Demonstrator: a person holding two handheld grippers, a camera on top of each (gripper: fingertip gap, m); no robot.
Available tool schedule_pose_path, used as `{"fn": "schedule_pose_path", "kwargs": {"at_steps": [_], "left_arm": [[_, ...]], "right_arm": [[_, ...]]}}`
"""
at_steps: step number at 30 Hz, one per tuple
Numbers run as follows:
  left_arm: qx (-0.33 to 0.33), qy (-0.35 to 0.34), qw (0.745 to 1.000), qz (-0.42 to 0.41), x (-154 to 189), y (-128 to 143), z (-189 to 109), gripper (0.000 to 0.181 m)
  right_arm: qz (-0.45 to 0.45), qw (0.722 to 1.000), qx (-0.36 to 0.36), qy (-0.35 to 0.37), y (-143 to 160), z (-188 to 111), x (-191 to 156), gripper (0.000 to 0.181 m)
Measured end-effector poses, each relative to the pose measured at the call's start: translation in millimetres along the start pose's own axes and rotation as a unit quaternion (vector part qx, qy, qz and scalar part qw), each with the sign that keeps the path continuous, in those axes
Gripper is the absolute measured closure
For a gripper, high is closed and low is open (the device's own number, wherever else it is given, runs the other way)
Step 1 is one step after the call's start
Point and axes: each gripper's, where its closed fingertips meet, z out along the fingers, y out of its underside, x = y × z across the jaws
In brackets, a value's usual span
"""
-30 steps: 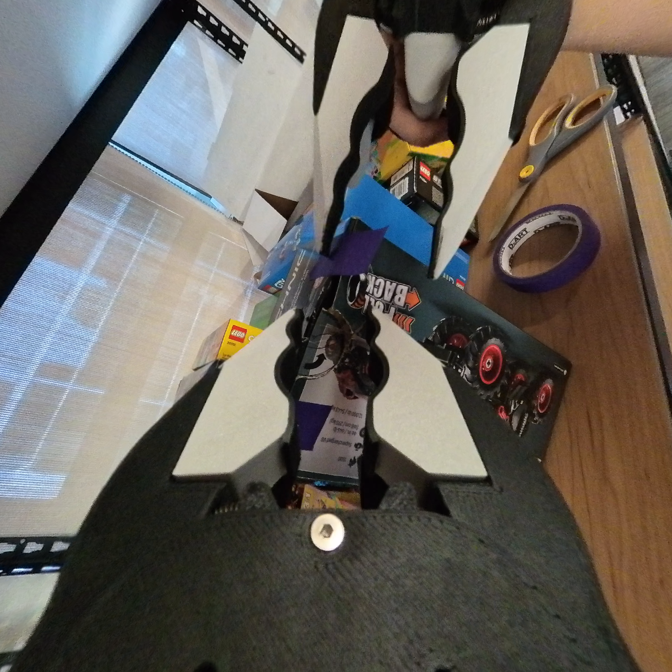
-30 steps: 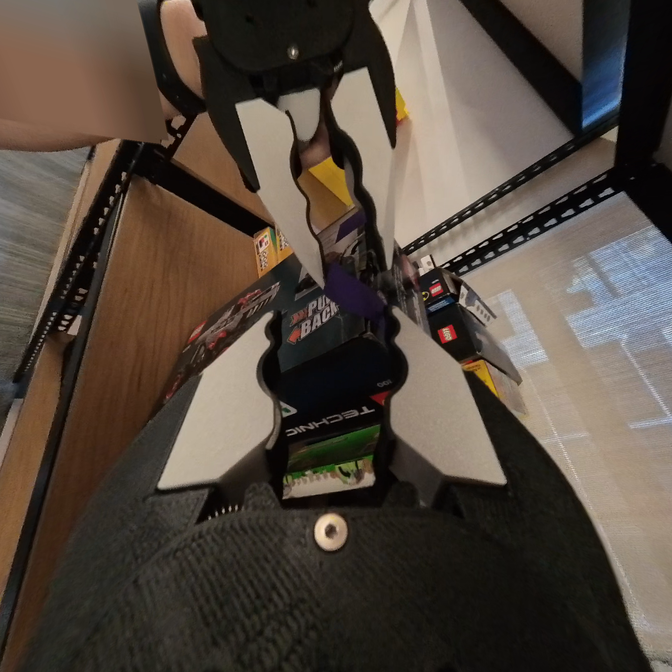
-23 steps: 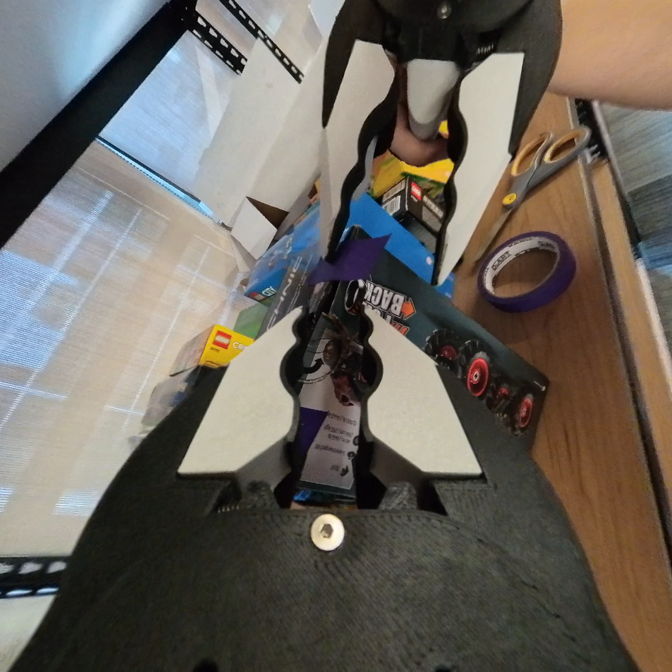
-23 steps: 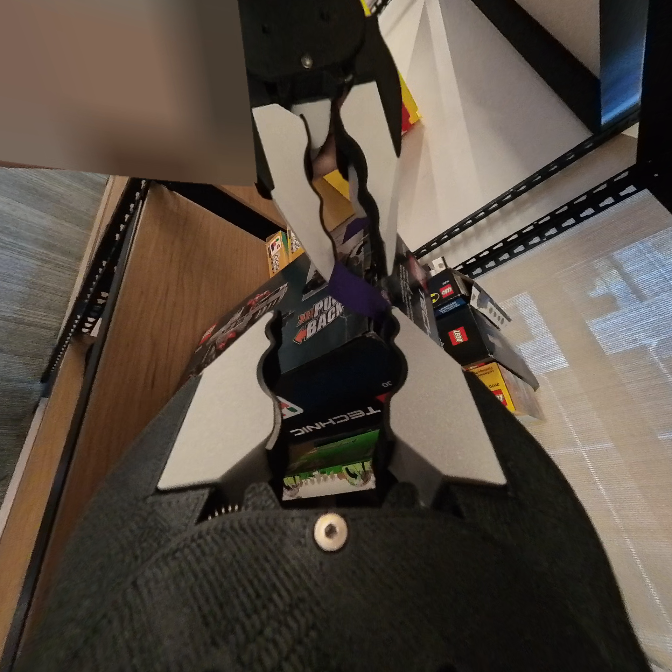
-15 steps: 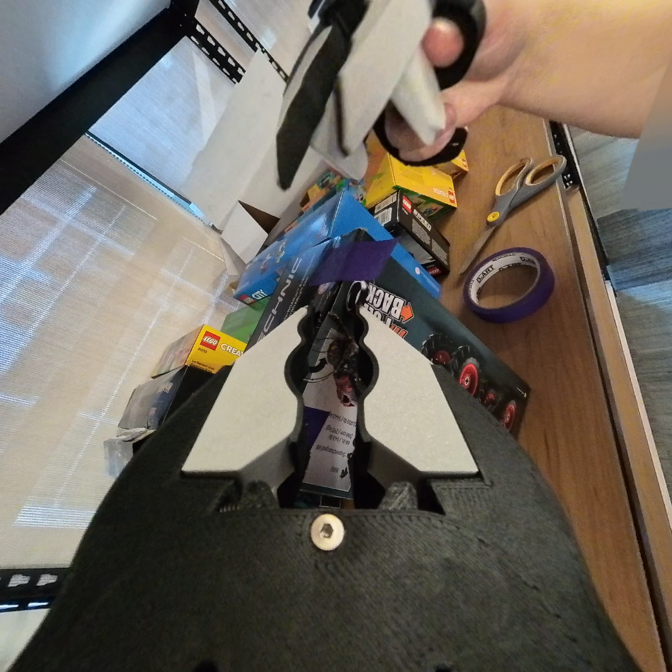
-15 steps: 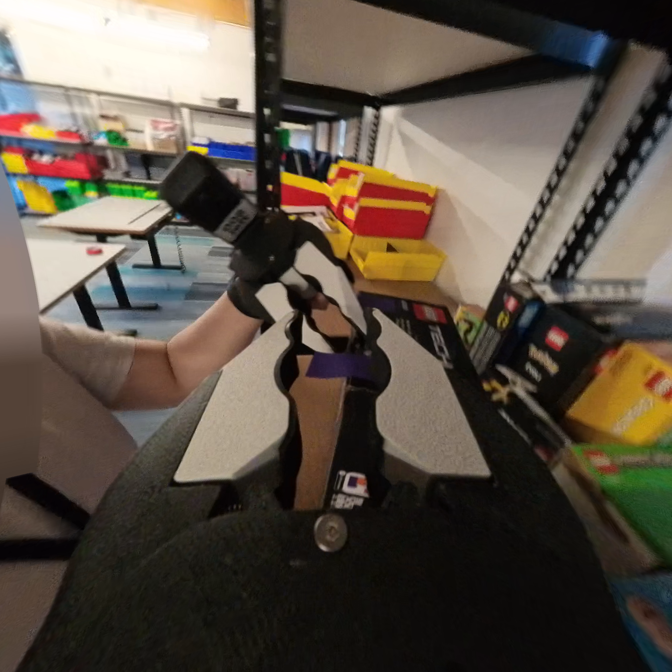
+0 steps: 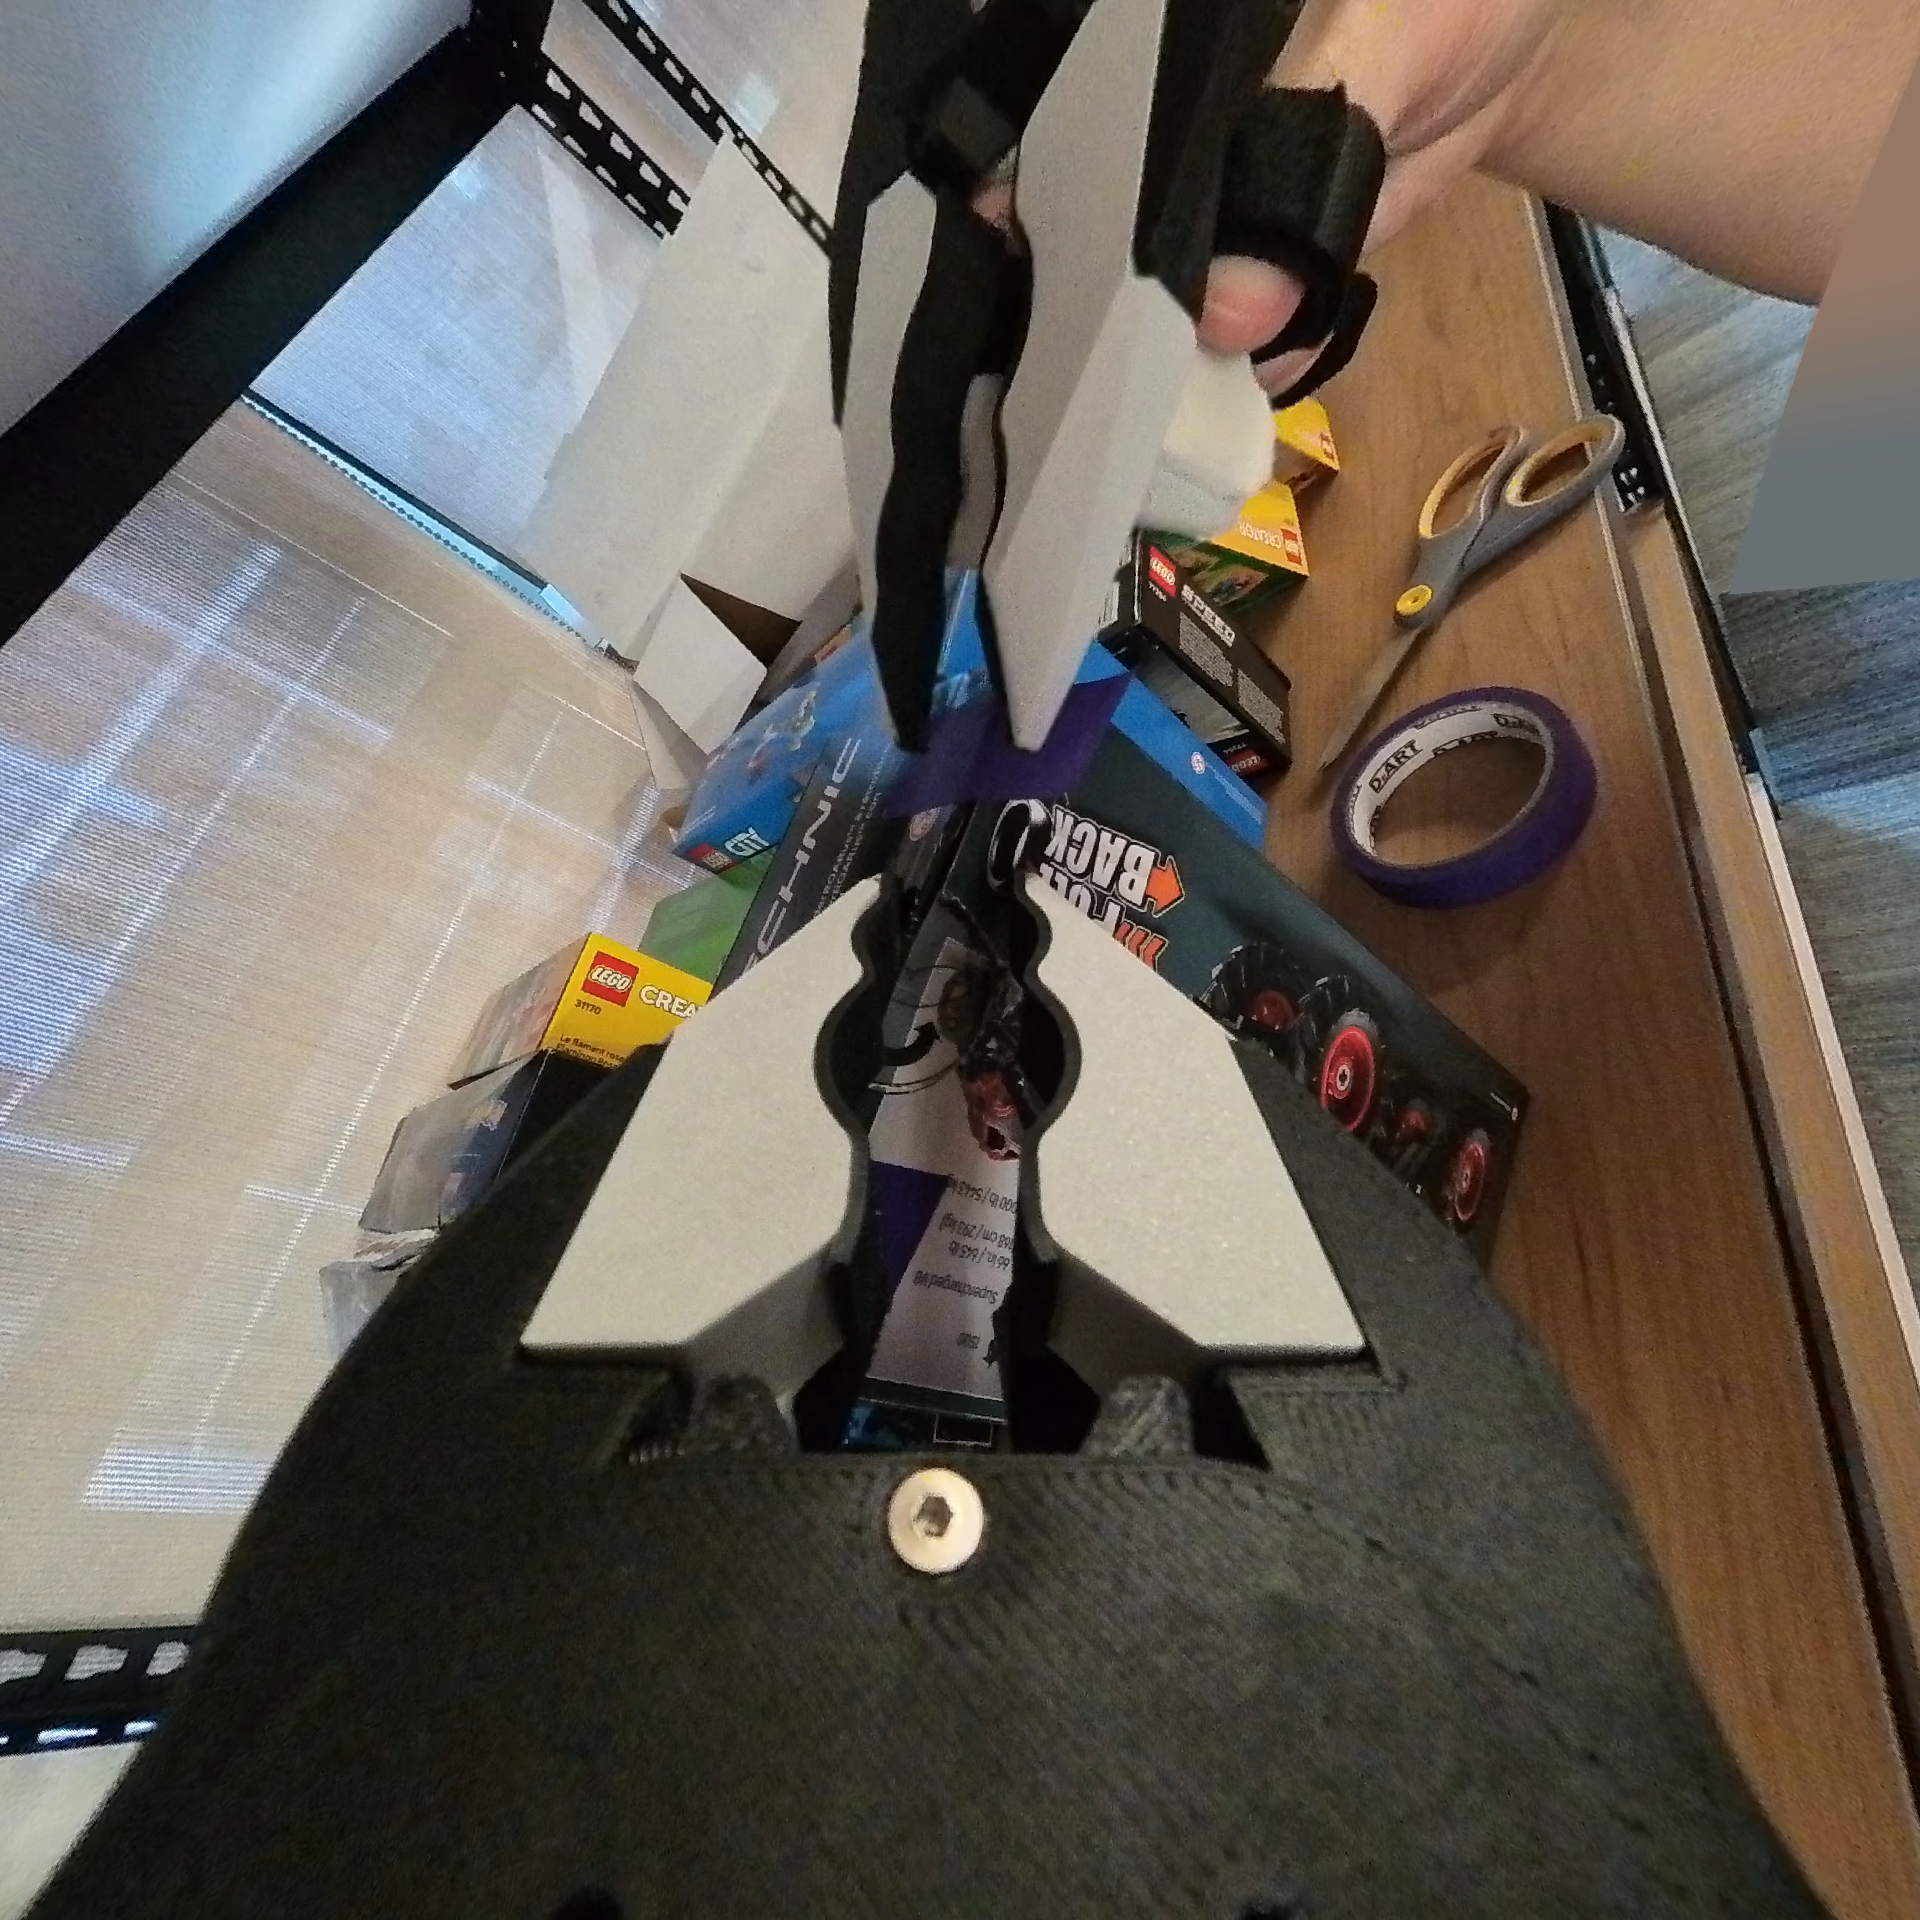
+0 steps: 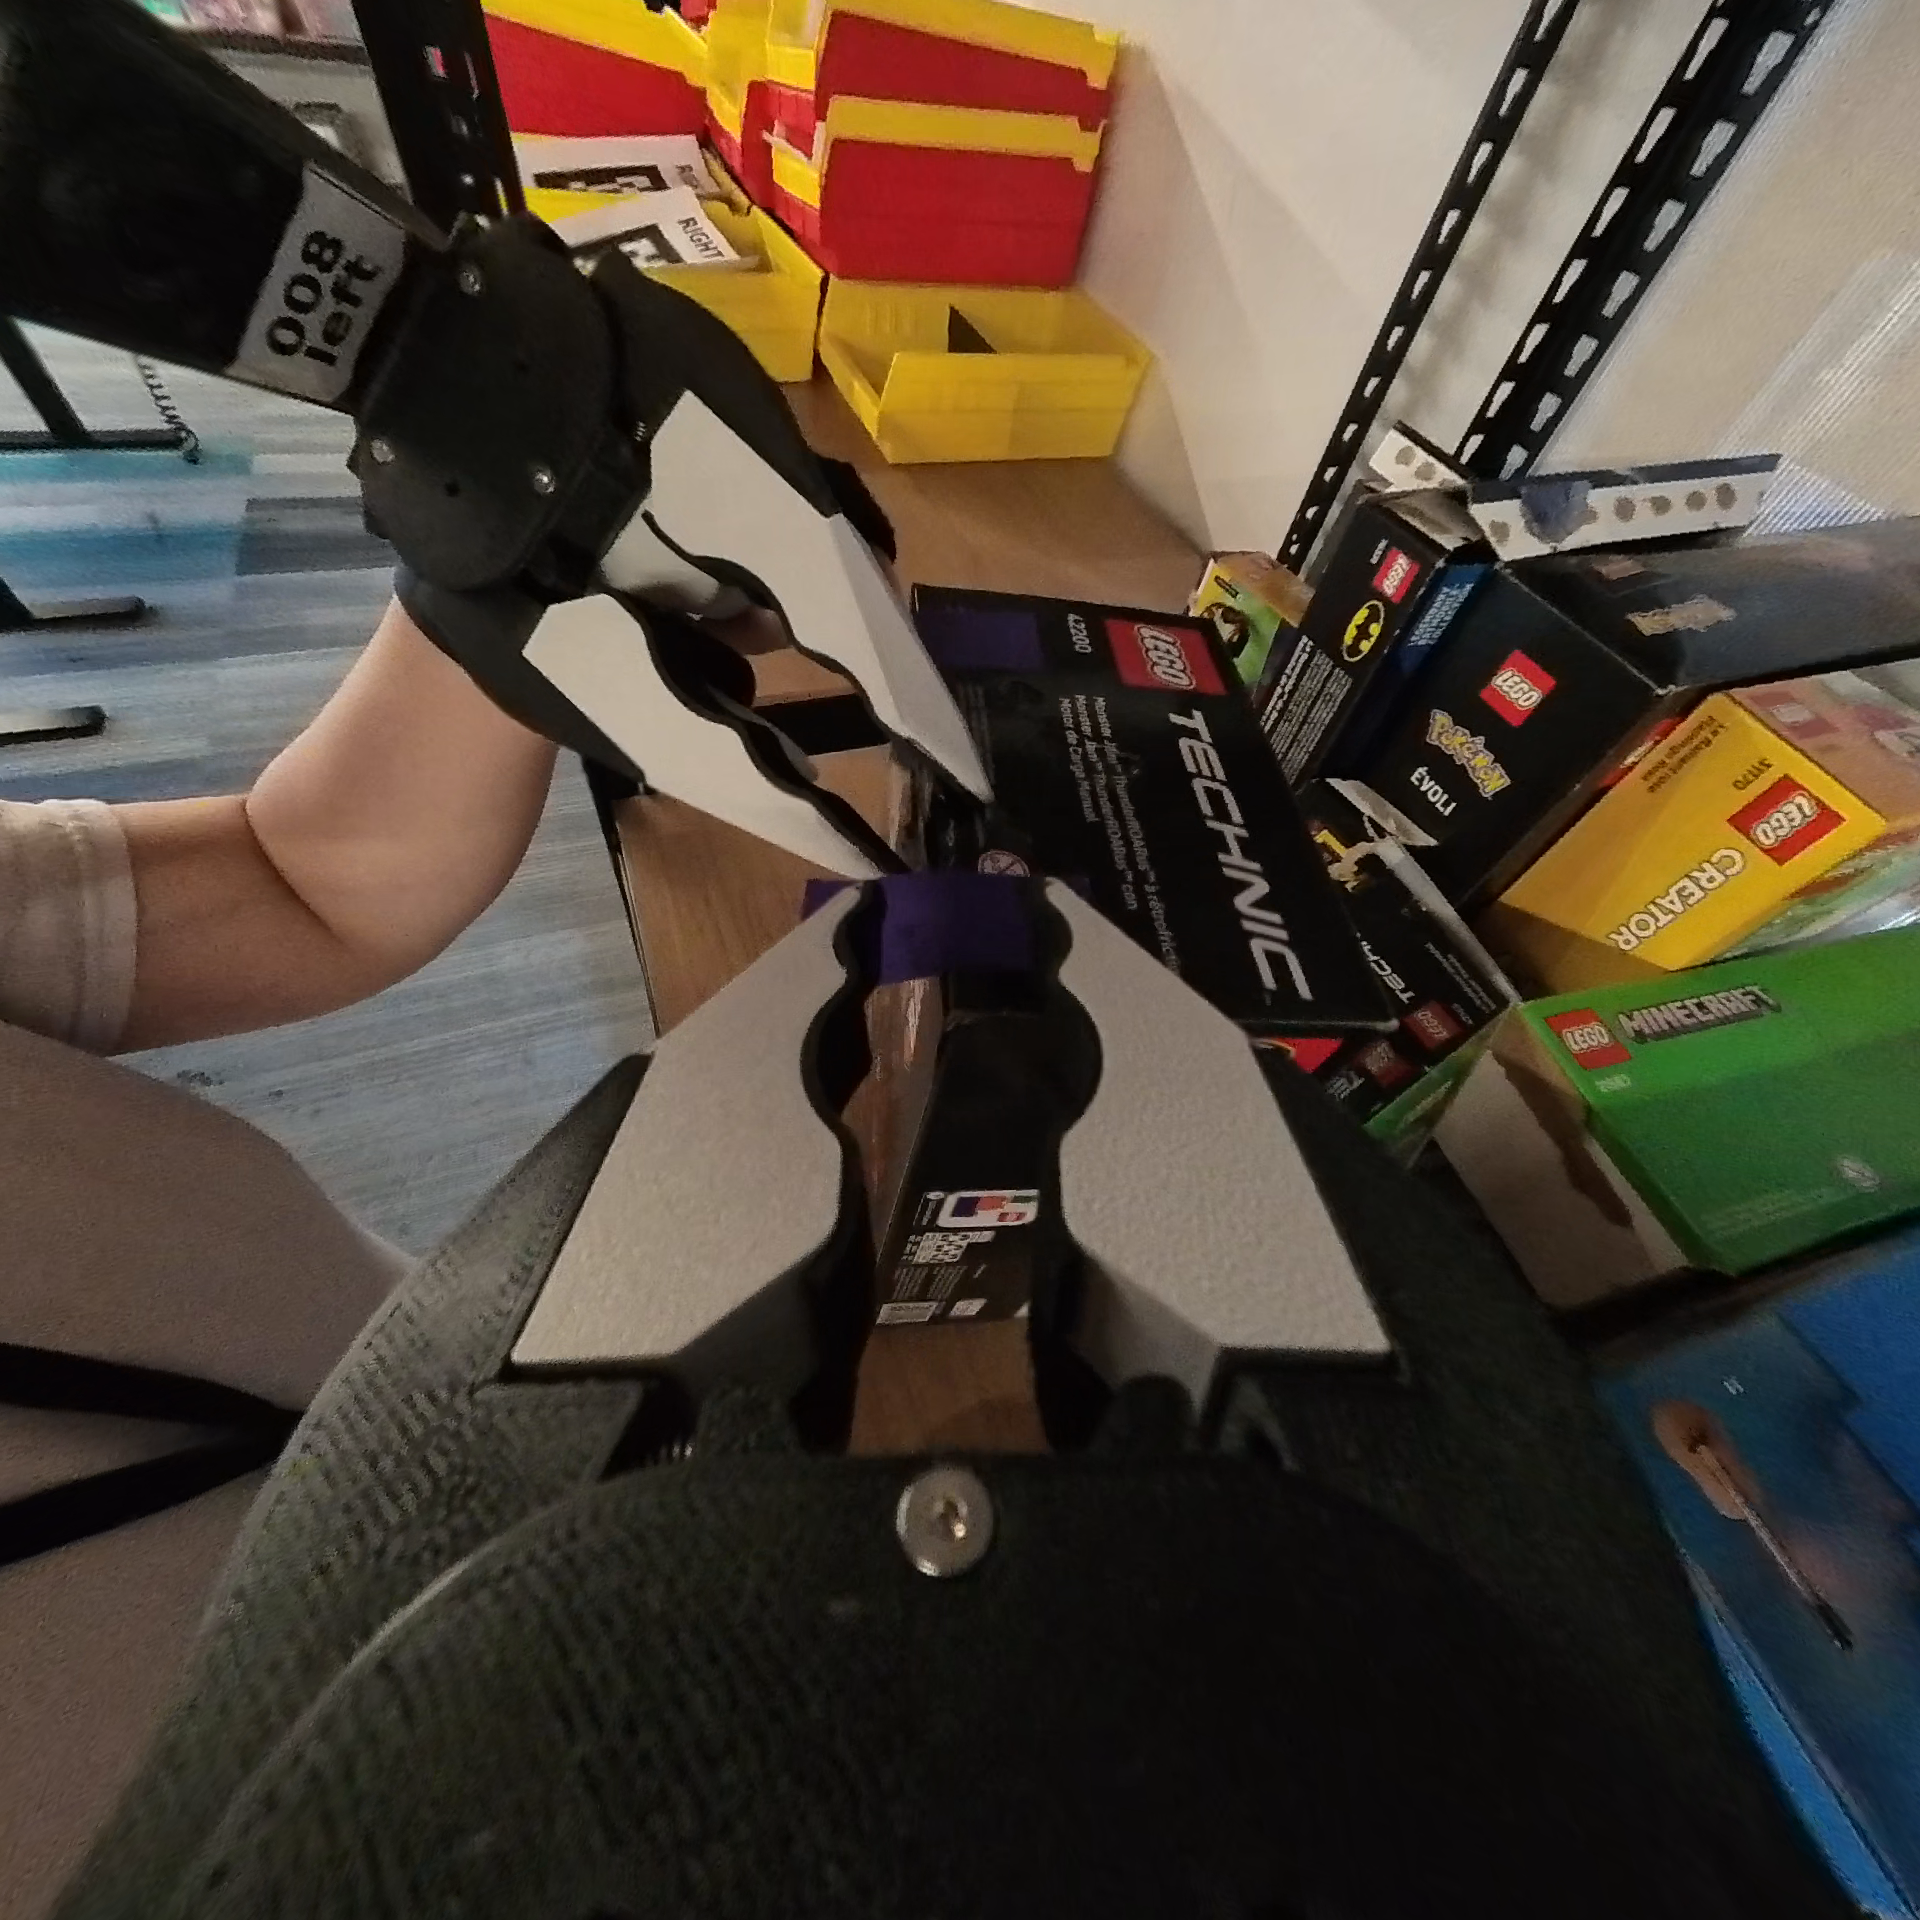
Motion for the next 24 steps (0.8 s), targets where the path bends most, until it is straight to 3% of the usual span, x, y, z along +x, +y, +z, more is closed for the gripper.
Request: {"fn": "schedule_pose_path", "kwargs": {"at_steps": [5,14,21,24], "left_arm": [[-0.006,0.003,1.0,0.003,0,0,-1,0.162],[-0.003,0.009,1.0,0.0,0,0,0,0.163],[-0.003,0.013,1.0,0.0,-1,0,0,0.163],[-0.005,0.015,1.0,0.0,0,0,1,0.164]], "right_arm": [[0.003,1.0,-0.013,0.004,3,5,1,0.167],[-0.057,0.998,-0.017,0.03,6,5,2,0.165],[-0.171,0.983,0.004,0.064,10,6,2,0.16],[-0.193,0.979,-0.008,0.06,14,7,4,0.148]]}}
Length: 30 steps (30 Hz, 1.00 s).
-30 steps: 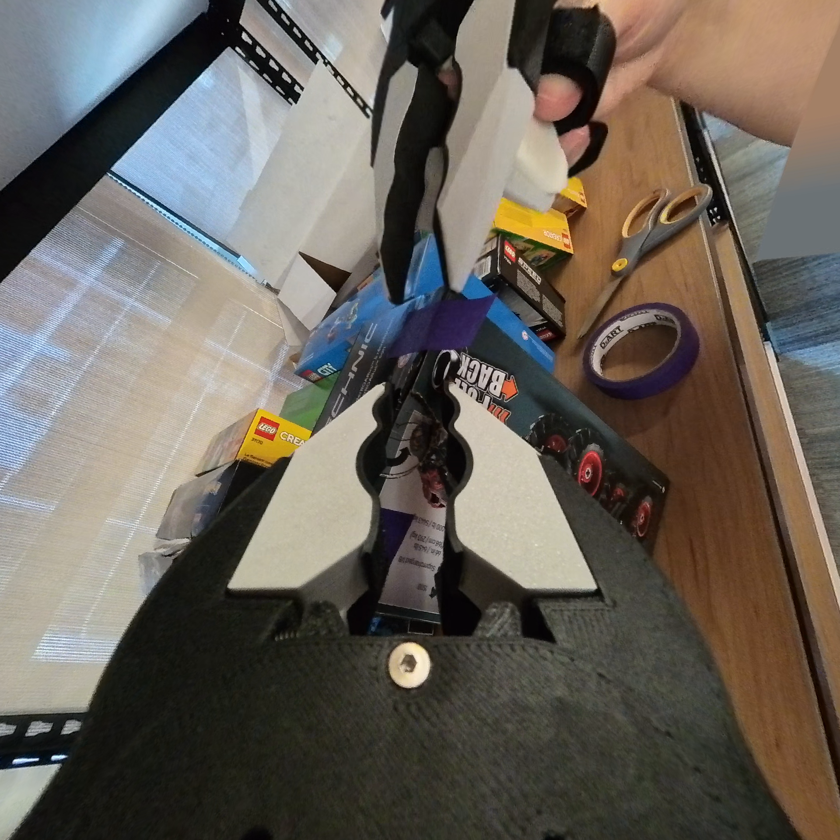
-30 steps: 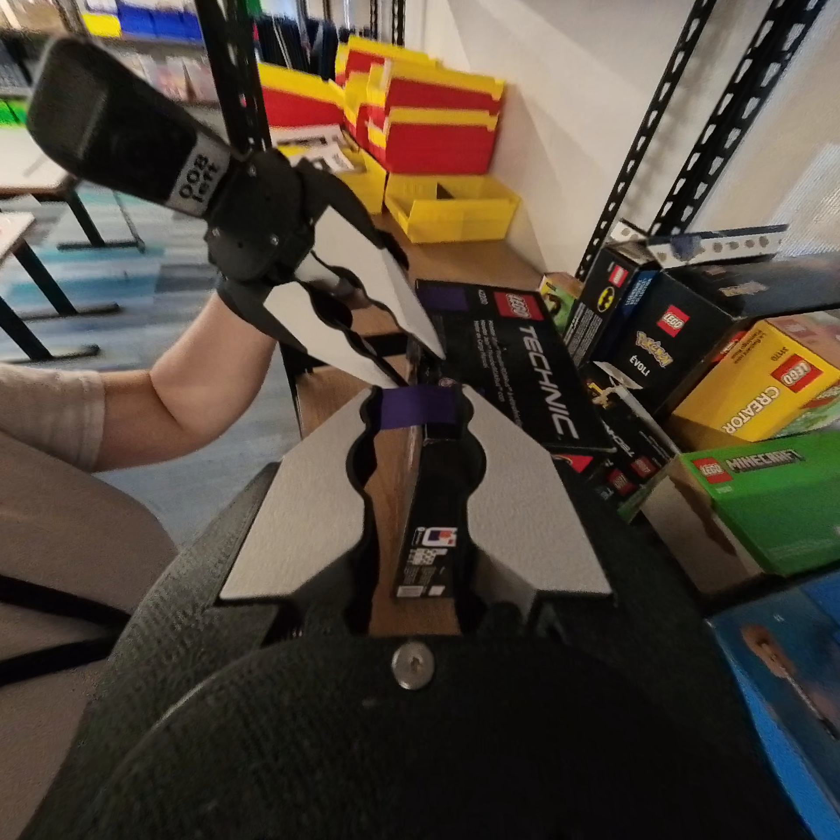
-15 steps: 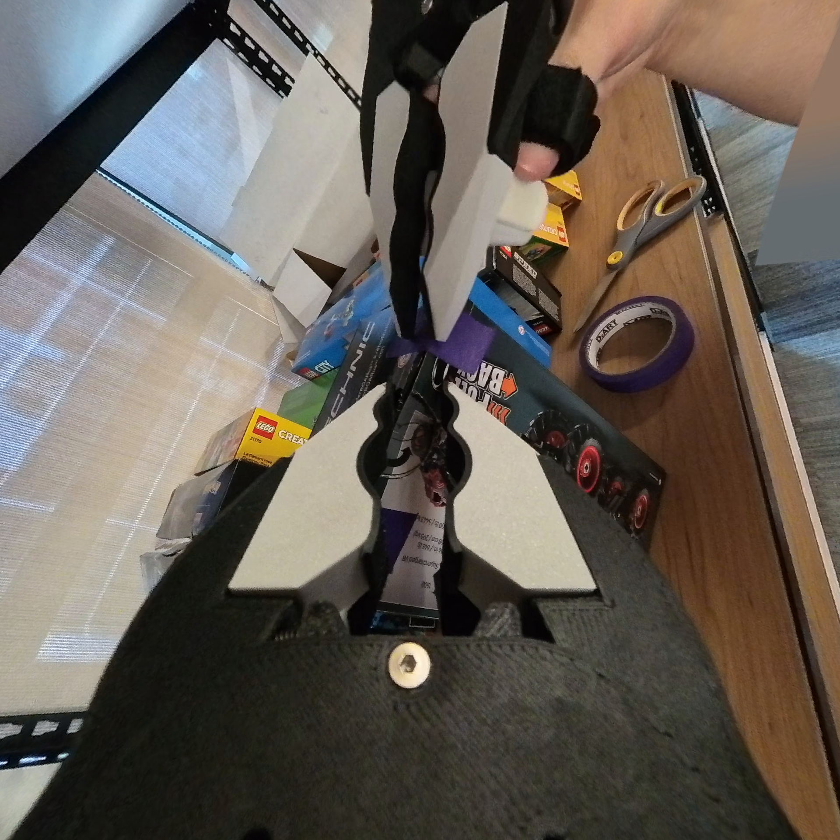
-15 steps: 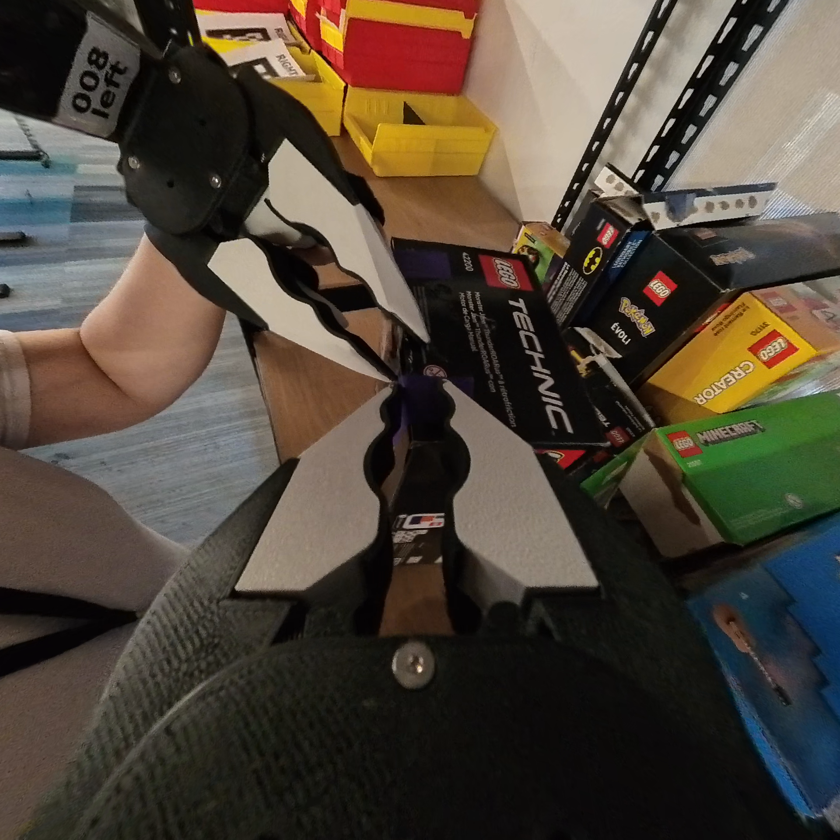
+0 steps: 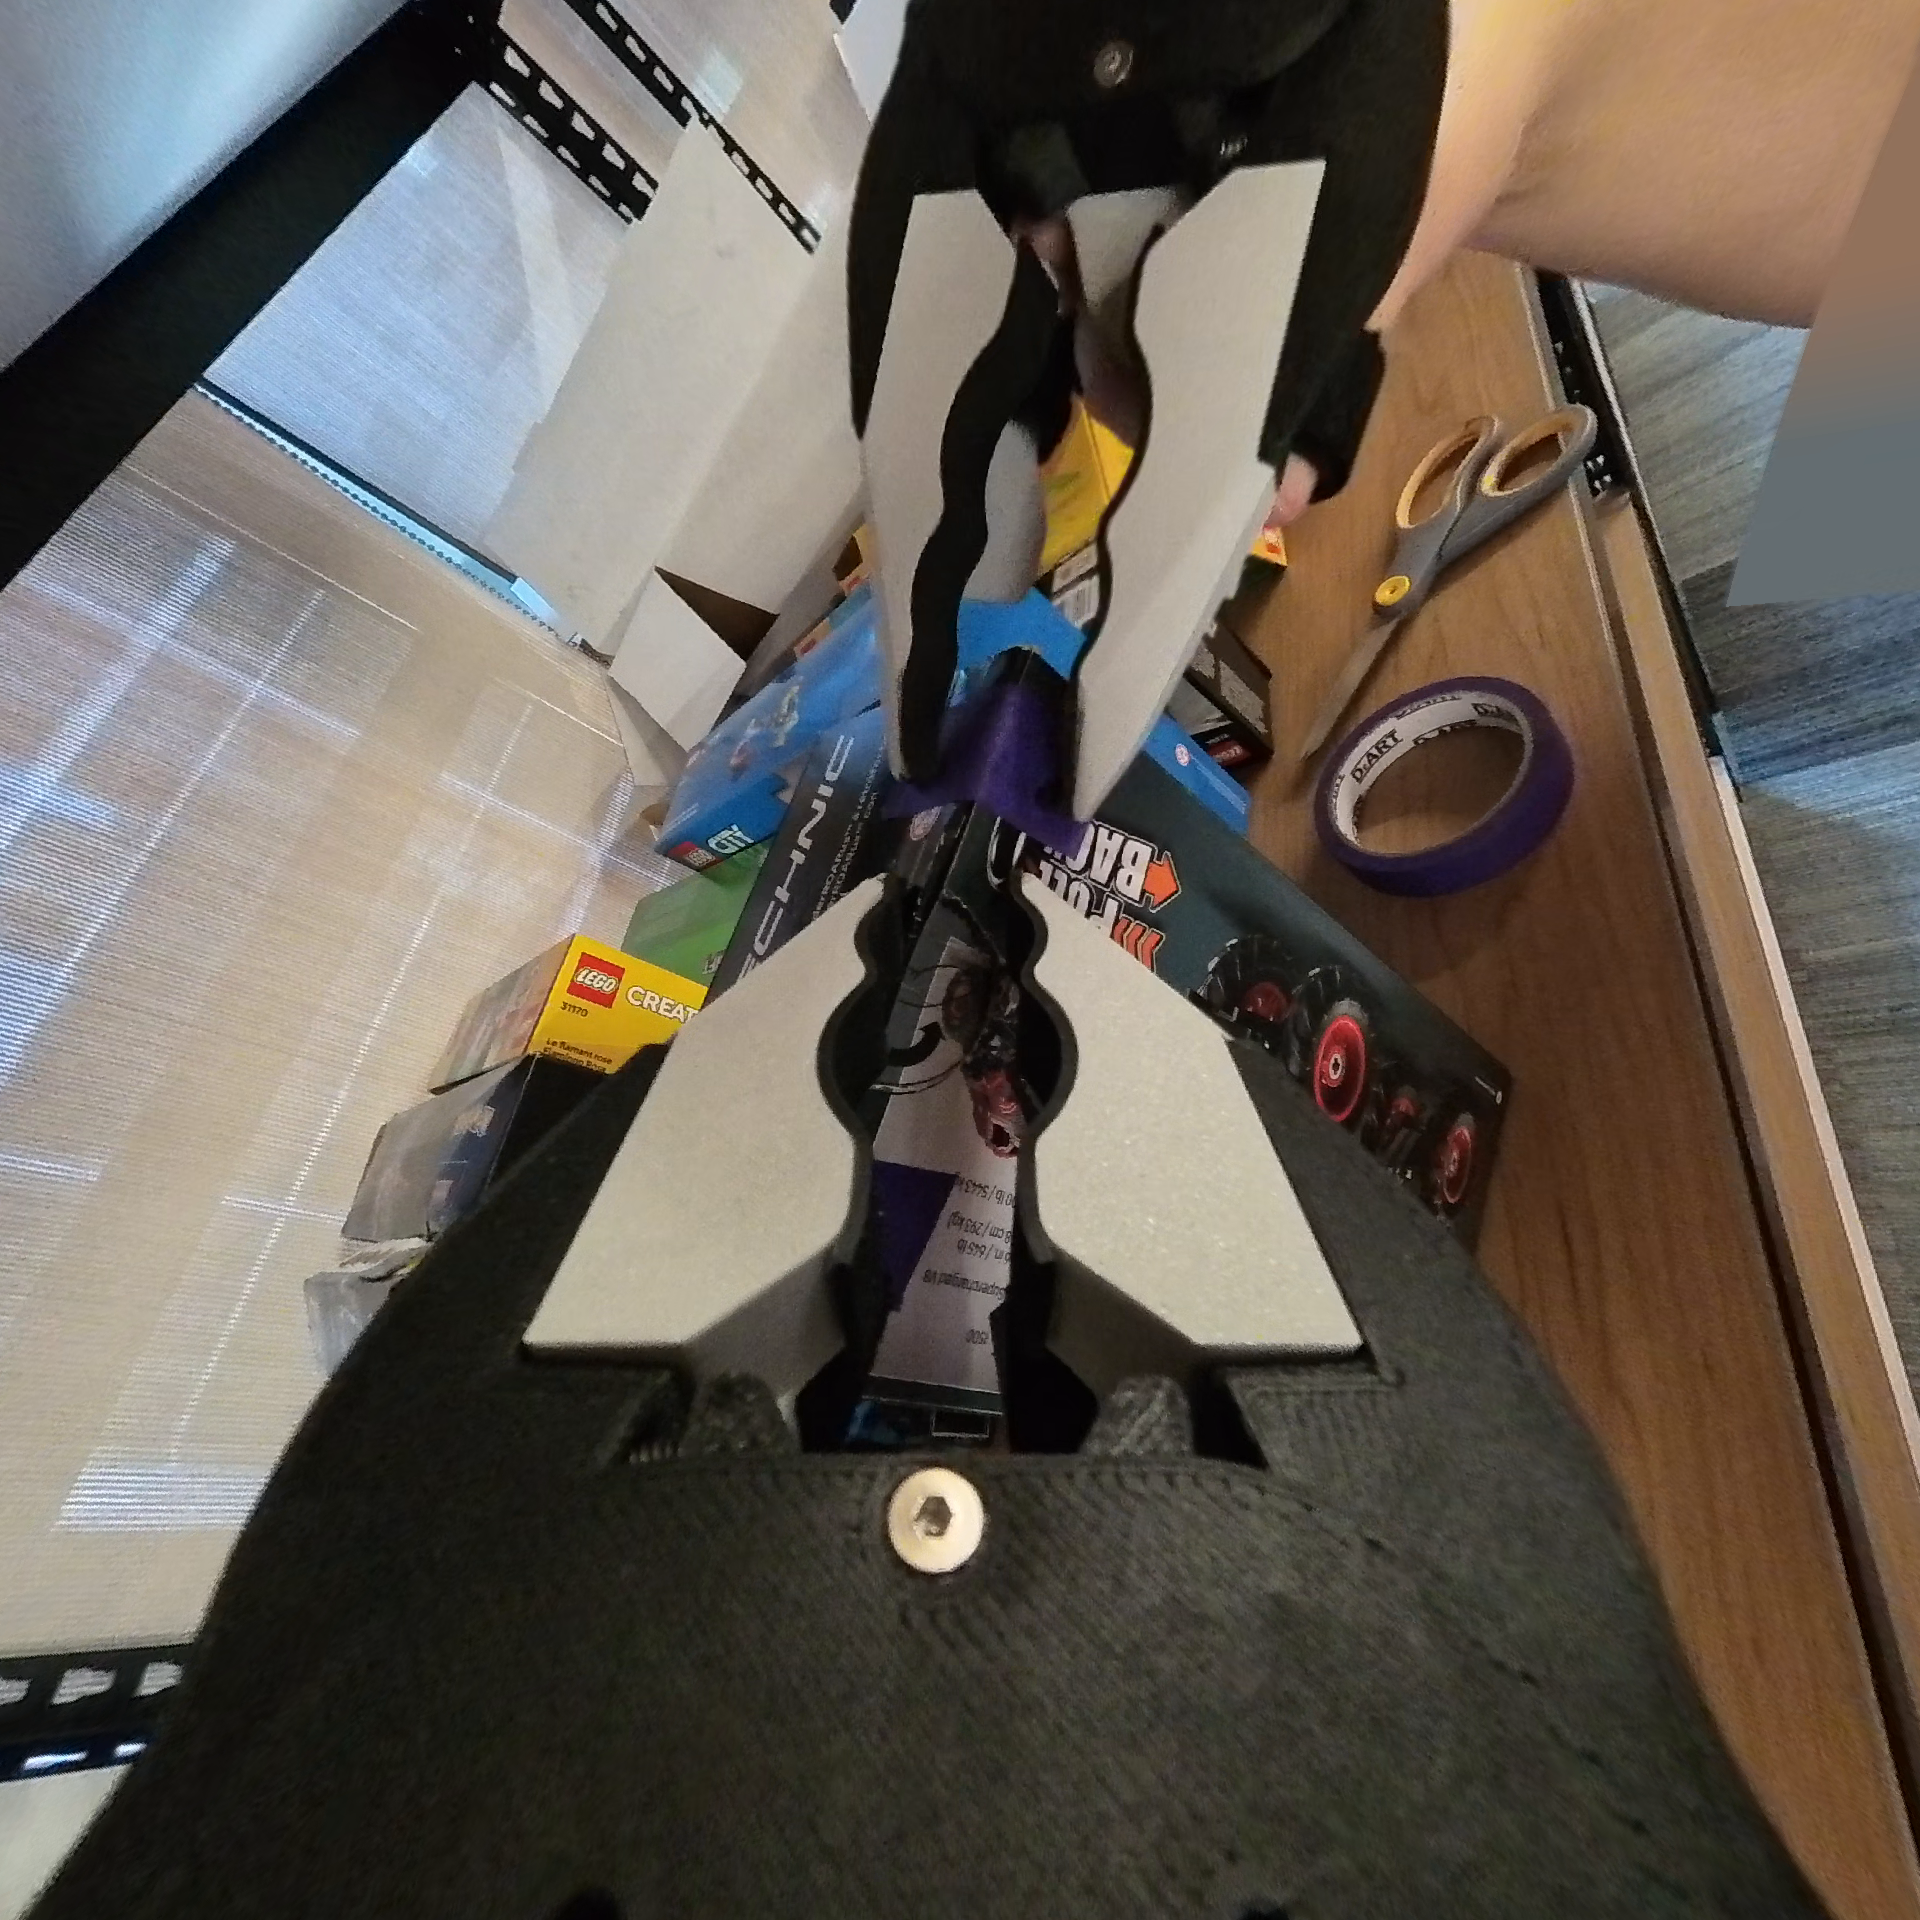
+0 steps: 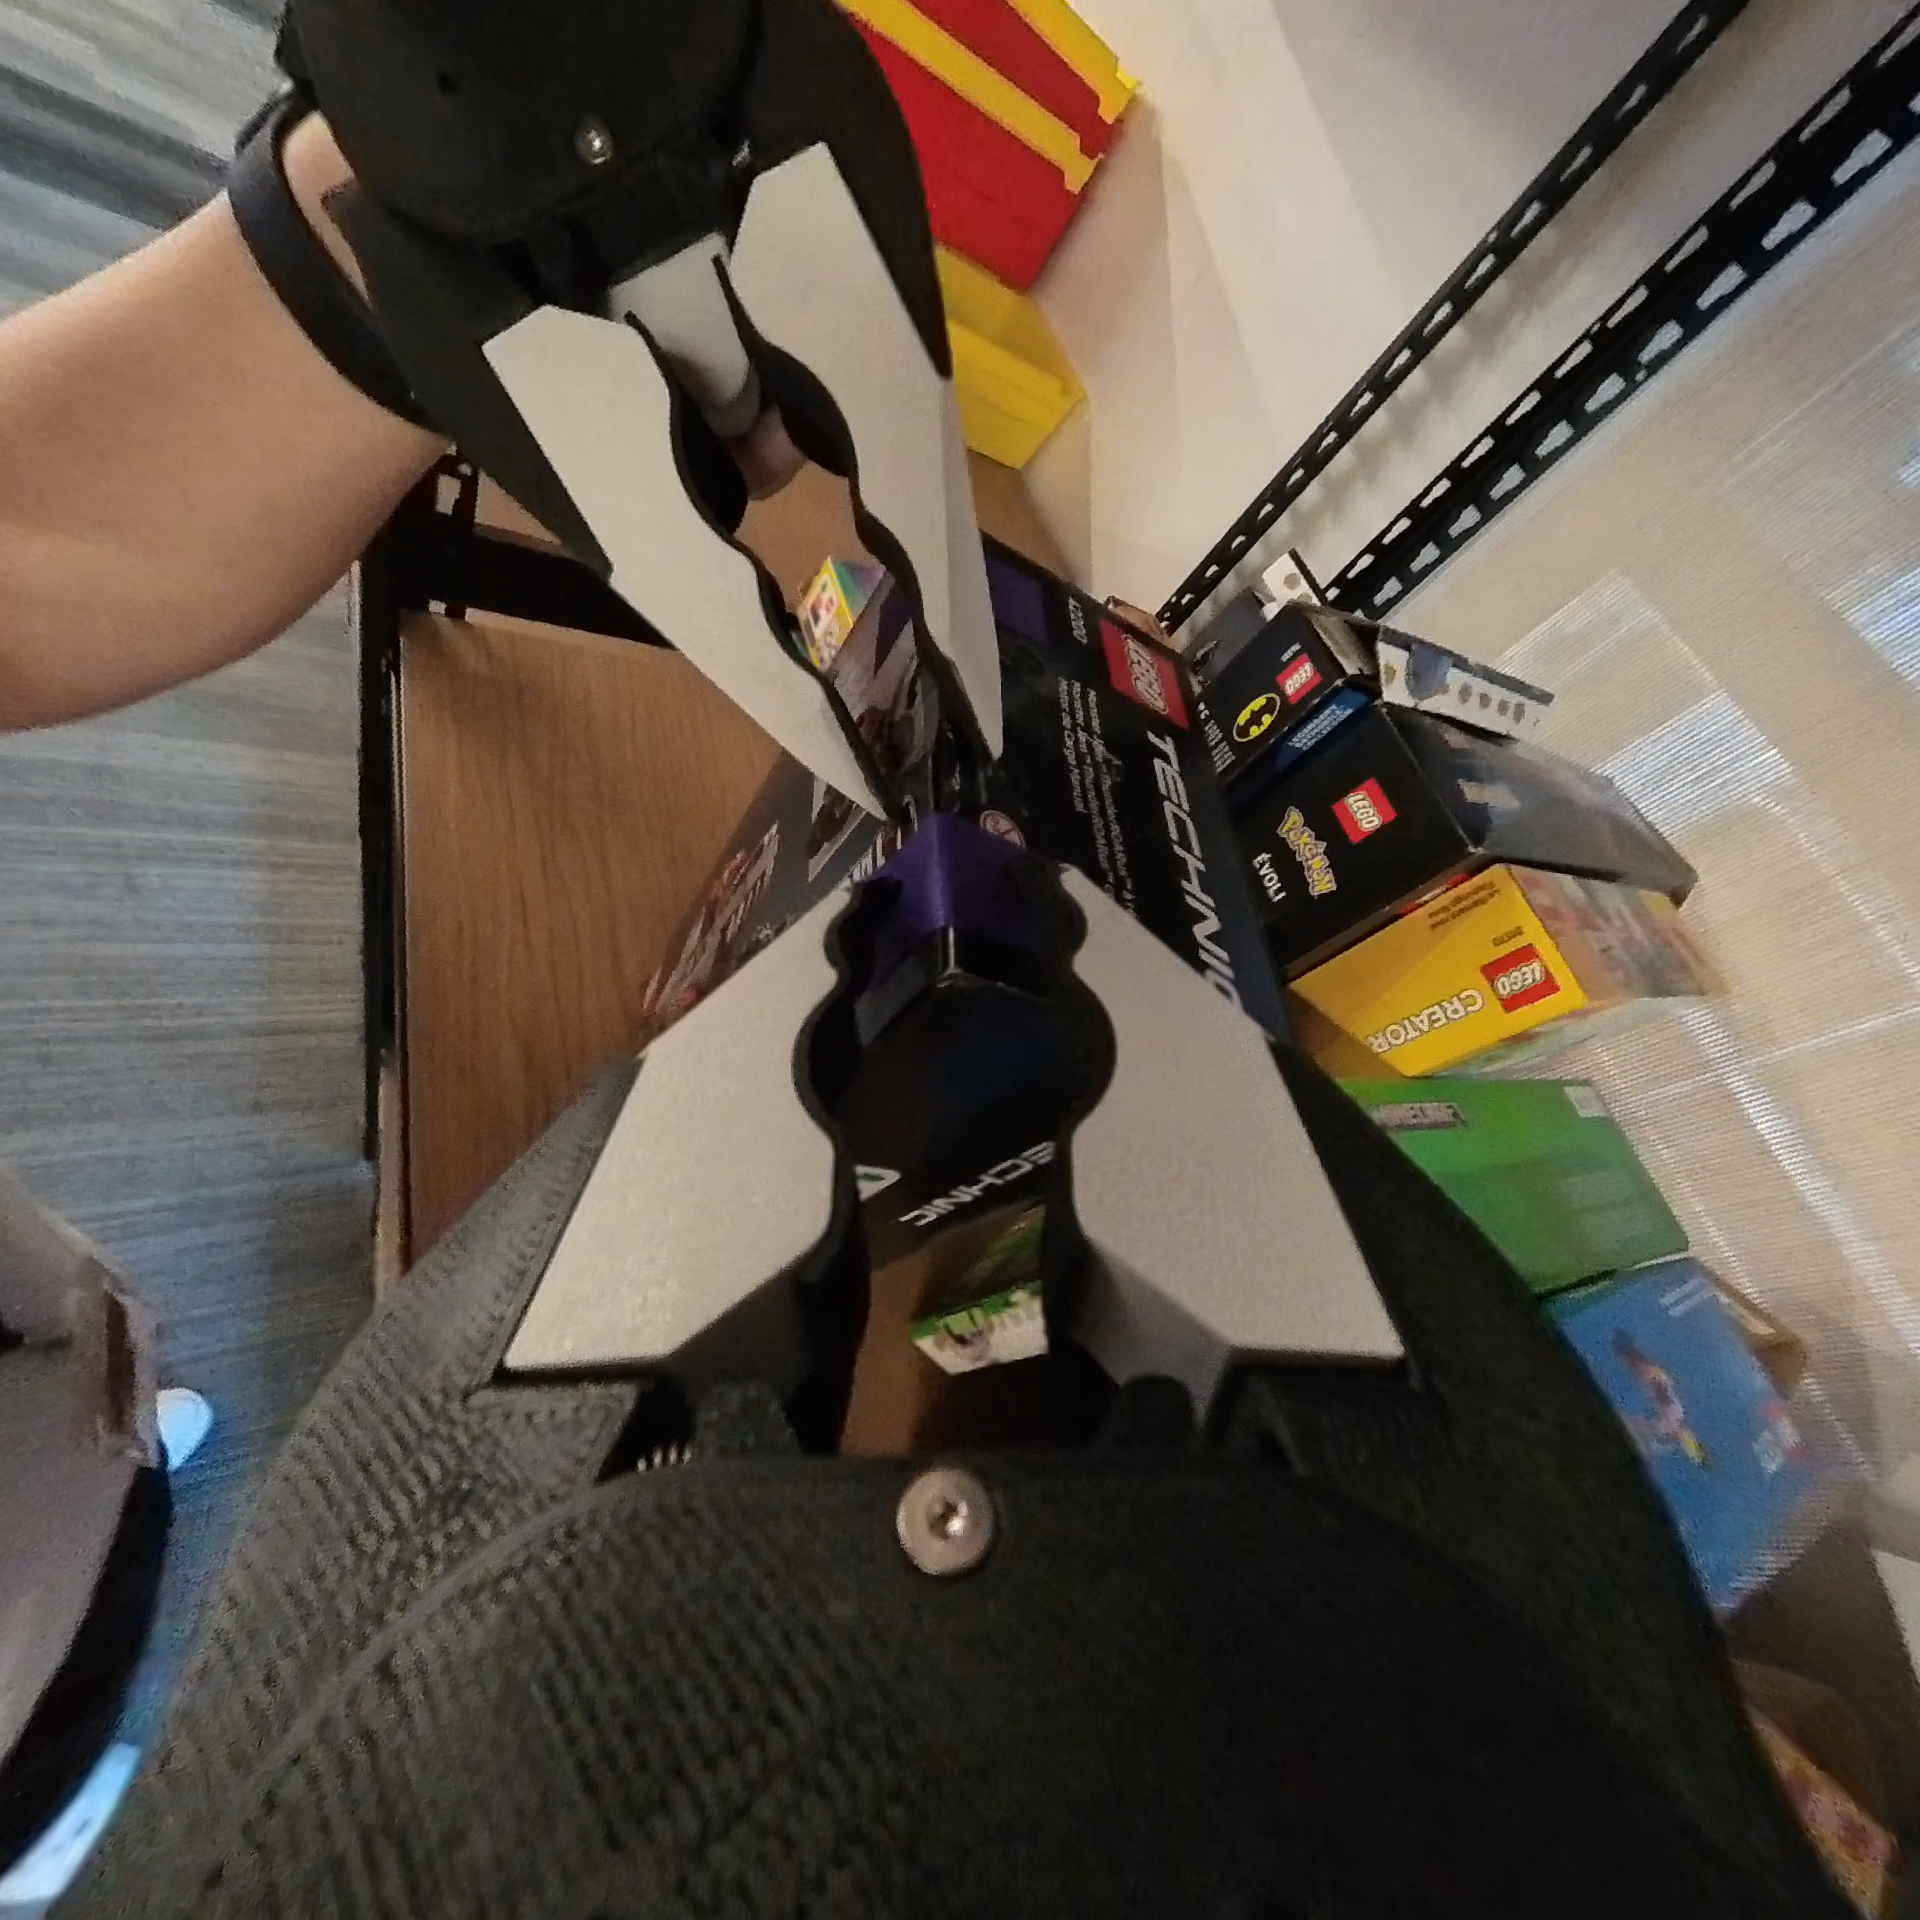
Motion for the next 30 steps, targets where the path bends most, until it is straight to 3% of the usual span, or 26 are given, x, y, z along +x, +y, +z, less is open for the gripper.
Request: {"fn": "schedule_pose_path", "kwargs": {"at_steps": [10,14,16,21,24,26,30], "left_arm": [[0.002,-0.001,1.0,-0.002,0,0,-1,0.164],[0.002,-0.001,1.0,-0.003,1,0,-1,0.164],[0.002,-0.001,1.0,-0.002,1,0,-1,0.164],[0.004,-0.003,1.0,-0.002,0,0,-1,0.164],[0.003,-0.003,1.0,-0.002,0,0,-1,0.164],[0.004,-0.001,1.0,-0.003,0,0,-1,0.164],[0.004,-0.001,1.0,-0.002,0,0,0,0.164]], "right_arm": [[-0.01,0.998,0.033,-0.056,-1,-1,-5,0.141],[0.064,0.992,0.051,-0.097,-6,-4,-8,0.137],[0.072,0.993,0.046,-0.078,-5,-3,0,0.153],[0.041,0.997,0.028,-0.066,-6,-3,-2,0.161],[0.037,0.998,0.024,-0.051,-8,-3,0,0.162],[0.012,0.999,0.002,-0.037,-1,0,1,0.147],[-0.043,0.999,-0.001,-0.021,0,1,1,0.147]]}}
